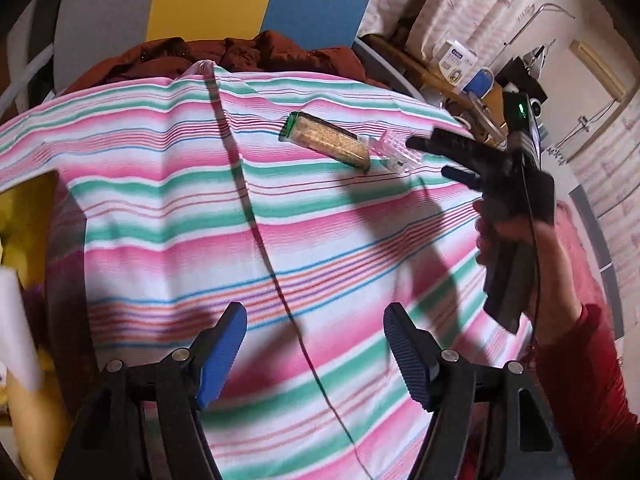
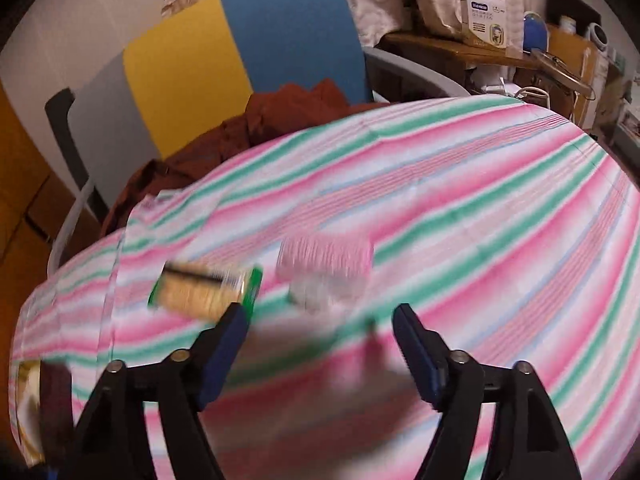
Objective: Organize objects
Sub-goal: 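Grasp the pink hair roller with the right gripper while the left gripper grasps the cracker sleeve, then lift the hair roller and cracker sleeve and carry them to the gold tray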
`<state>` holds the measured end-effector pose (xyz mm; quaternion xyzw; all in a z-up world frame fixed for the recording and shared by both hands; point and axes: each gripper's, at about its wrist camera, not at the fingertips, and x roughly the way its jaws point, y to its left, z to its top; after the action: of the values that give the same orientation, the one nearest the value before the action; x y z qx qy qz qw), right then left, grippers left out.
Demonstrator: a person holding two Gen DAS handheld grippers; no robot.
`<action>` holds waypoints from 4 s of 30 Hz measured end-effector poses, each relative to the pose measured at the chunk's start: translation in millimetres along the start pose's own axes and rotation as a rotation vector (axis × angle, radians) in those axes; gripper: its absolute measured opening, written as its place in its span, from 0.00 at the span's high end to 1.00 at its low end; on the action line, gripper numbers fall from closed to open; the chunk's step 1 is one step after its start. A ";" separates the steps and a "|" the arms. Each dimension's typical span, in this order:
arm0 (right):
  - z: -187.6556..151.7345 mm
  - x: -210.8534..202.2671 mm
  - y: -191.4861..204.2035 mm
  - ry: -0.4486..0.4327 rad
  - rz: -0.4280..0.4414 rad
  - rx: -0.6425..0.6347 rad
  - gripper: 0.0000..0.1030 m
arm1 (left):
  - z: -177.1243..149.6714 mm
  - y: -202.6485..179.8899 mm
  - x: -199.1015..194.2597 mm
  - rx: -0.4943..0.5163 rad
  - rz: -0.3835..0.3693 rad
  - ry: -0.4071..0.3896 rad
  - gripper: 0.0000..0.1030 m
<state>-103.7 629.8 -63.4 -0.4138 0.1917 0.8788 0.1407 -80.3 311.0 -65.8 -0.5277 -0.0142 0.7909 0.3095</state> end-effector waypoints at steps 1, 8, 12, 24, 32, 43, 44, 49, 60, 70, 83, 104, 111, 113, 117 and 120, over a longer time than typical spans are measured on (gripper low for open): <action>5.8 7.3 -0.8 -0.007 0.007 0.011 0.15 | 2.4 -0.7 2.2 0.003 0.008 0.000 0.30; 24.6 52.7 0.4 0.029 0.019 0.043 0.15 | 18.6 -5.6 24.0 -0.003 0.057 0.016 0.30; 24.5 61.3 -2.6 0.029 -0.001 -0.010 0.31 | 32.0 -9.6 41.3 -0.020 0.064 0.016 0.30; 32.1 45.5 -29.1 0.046 -0.054 0.035 0.32 | 91.7 -32.2 101.5 -0.115 0.054 0.044 0.30; 37.2 39.0 -51.0 0.062 -0.030 0.132 0.32 | 140.4 -38.3 137.9 -0.195 -0.011 0.097 0.30; 43.9 20.6 -64.9 0.030 0.031 0.238 0.31 | 189.3 -45.3 162.6 -0.190 0.144 0.138 0.30; 45.4 20.2 -65.3 0.030 0.034 0.242 0.31 | 191.0 -44.7 163.3 -0.201 0.166 0.138 0.30; 49.2 20.5 -67.5 0.027 0.047 0.268 0.31 | 200.6 -42.3 166.9 -0.288 0.153 0.126 0.25; 47.5 20.2 -73.9 0.025 0.040 0.294 0.31 | 208.1 -86.2 193.4 -0.043 0.281 0.141 0.34; 45.9 18.1 -74.3 0.029 0.047 0.304 0.31 | 177.8 -87.3 174.2 0.193 0.330 0.070 0.41; 41.7 30.2 -68.5 0.075 0.051 0.277 0.32 | 166.7 -90.9 176.0 0.169 0.357 -0.058 0.44; 41.2 24.6 -35.4 0.028 -0.014 0.129 0.32 | 97.6 -102.3 131.5 0.328 0.310 -0.278 0.52; 39.4 24.9 -20.1 0.016 -0.037 0.060 0.32 | 74.5 -100.6 114.7 0.328 0.284 -0.289 0.52; 39.8 25.9 -15.9 0.011 -0.049 0.041 0.32 | 67.9 -99.4 110.1 0.328 0.277 -0.287 0.52; 38.5 24.5 -5.7 -0.012 -0.072 -0.010 0.32 | 53.6 -95.0 97.1 0.310 0.268 -0.284 0.52; 37.9 22.4 2.0 -0.034 -0.097 -0.061 0.32 | 43.8 -88.4 82.7 0.273 0.240 -0.274 0.52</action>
<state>-143.8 647.2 -58.4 -0.4117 0.1420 0.8832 0.1738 -96.1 437.4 -83.8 -0.3664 0.1142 0.8809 0.2769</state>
